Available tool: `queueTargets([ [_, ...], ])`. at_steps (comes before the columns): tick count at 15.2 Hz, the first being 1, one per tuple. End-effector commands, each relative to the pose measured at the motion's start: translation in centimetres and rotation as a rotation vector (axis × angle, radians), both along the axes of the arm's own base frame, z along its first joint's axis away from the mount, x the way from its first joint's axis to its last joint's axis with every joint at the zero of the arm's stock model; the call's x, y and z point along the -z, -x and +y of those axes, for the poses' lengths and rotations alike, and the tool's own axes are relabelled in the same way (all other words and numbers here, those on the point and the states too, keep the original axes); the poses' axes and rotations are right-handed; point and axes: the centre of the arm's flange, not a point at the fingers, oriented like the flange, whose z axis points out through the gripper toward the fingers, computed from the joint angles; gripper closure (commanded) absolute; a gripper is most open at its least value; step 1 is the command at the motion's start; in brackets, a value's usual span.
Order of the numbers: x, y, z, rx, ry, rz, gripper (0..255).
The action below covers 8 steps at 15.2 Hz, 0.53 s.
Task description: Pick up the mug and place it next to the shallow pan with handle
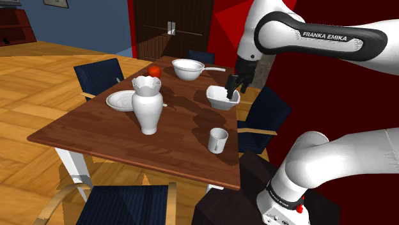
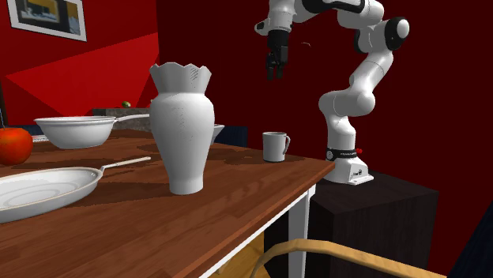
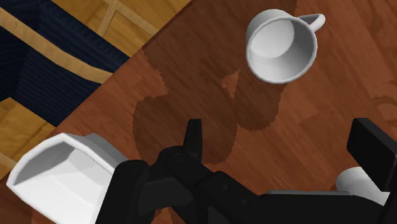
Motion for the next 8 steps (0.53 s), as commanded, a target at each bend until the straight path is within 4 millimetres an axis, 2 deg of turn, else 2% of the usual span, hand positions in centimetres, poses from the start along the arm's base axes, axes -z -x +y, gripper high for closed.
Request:
queueTargets([
  [1,0.0,0.0,0.0,0.000,0.000,0.000,0],
  [8,9.2,-1.0,-1.4,-0.049,-0.055,0.023,0],
])
